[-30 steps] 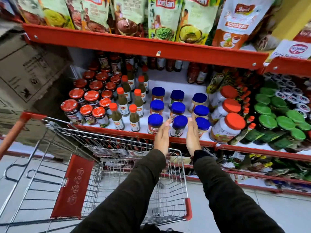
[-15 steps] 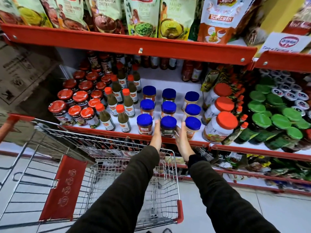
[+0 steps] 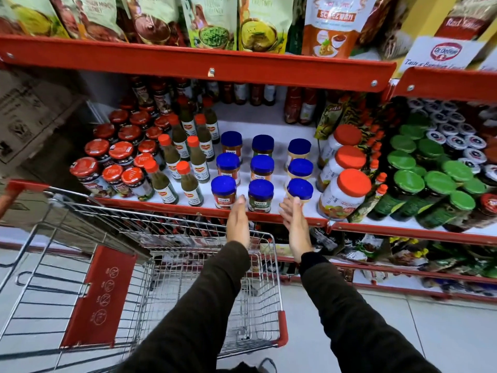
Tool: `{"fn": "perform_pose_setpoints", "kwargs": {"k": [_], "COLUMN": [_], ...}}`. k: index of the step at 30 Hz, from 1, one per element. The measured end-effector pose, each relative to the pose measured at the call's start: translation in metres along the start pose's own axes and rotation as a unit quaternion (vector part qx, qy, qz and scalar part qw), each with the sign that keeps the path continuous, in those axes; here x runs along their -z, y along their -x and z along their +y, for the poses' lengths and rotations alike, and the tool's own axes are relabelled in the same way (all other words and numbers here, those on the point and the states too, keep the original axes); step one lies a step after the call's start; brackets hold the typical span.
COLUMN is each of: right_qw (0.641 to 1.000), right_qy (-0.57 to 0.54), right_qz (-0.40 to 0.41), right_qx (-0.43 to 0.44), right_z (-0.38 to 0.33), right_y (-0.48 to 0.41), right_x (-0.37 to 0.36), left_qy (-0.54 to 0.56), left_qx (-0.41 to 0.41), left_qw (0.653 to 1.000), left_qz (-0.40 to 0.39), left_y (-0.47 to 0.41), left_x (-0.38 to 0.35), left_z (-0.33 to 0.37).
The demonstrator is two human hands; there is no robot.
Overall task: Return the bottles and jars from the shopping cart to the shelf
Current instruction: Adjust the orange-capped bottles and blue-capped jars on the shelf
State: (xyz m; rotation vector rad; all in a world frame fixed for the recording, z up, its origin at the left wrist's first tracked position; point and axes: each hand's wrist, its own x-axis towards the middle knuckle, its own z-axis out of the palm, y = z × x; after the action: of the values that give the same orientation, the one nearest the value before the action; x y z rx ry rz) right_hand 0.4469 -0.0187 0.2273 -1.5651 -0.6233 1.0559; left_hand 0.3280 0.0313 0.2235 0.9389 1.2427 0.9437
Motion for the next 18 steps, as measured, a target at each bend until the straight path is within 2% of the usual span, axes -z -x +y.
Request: {"fn": "perform_pose_setpoints", "kwargs": {"k": [3,5,9,12,15,18], "right_qw": [0.996,0.993,0.997,0.997,0.997,0.997], "right_qy": [-0.033,-0.052,-0.064,-0.075,-0.077,-0.070], "right_qz": [0.086,0.107,0.051,-0.003,-0.025,-0.040], "right_qx": [0.010,0.013,0.008,0.004,-0.007,-0.011], "right_z": [0.015,0.016,0.002,-0.007,-0.009,-0.008], "right_y": [0.000,-0.001,-0.007,-0.008,-0.010,-0.013], "right_x": [0.020,0.033,0.041,0.039,0.041,0.047], "left_qy": [0.032,0.029,0.014,-0.006,0.017,0.027], "left_qx": [-0.019,-0.016,0.007,0.024,0.054,0.043], "left_qw": [0.998,0.999,0.992,0.988,0.981,0.978], "left_qz": [0.043,0.020,-0.124,-0.150,-0.184,-0.203], "left_y": [0.009,0.015,0.010,-0.002,-0.018,-0.022], "left_x": [-0.006,-0.015,-0.051,-0.083,-0.096,-0.094], "left_z": [-0.013,-0.021,-0.016,-0.002,0.006,0.001]}}
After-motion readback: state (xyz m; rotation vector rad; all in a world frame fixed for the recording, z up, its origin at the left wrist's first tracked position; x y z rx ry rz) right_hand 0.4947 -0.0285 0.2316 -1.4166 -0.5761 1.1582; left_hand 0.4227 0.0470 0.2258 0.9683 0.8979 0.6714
